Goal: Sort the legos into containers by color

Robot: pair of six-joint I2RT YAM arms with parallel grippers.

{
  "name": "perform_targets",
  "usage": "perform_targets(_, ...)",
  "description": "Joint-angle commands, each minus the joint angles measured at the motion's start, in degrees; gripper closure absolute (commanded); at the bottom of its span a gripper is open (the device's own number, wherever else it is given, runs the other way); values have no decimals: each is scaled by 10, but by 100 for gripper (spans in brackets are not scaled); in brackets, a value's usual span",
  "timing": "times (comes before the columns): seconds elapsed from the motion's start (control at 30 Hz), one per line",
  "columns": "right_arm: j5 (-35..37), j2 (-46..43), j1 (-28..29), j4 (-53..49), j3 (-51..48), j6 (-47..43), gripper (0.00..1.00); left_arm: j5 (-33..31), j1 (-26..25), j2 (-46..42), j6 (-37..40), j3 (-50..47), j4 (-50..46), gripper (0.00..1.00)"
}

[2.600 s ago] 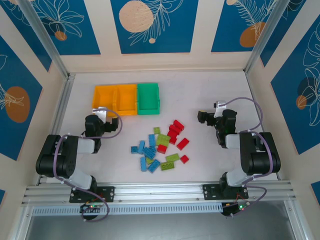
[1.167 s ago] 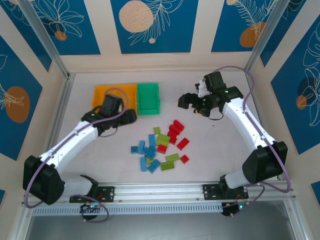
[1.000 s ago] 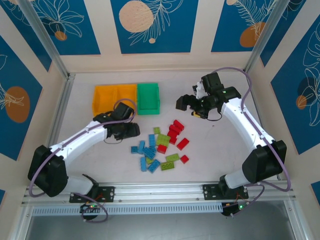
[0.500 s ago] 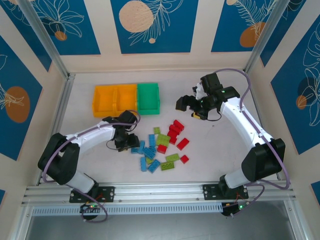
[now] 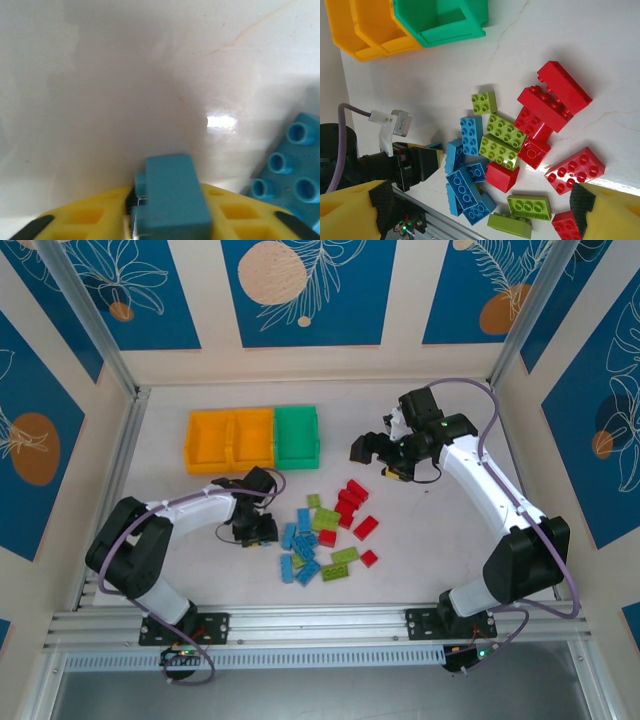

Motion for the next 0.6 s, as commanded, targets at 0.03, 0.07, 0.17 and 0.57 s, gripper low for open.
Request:
perform_targets(0.03,1,-9,5,-17,6,11,6,-55,-3,-19,8,-4,-6,74)
perform_targets(0.07,1,-11,5,-19,7,11,7,-64,-2,-35,12,2,-10,76)
perform_targets(0.17,-2,-20,10,-11,14,12,7,-97,19,-80,32,40,-35,83)
perform_targets(0.57,-2,4,66,81,56,55,6,-165,247,77,131,344,9,84)
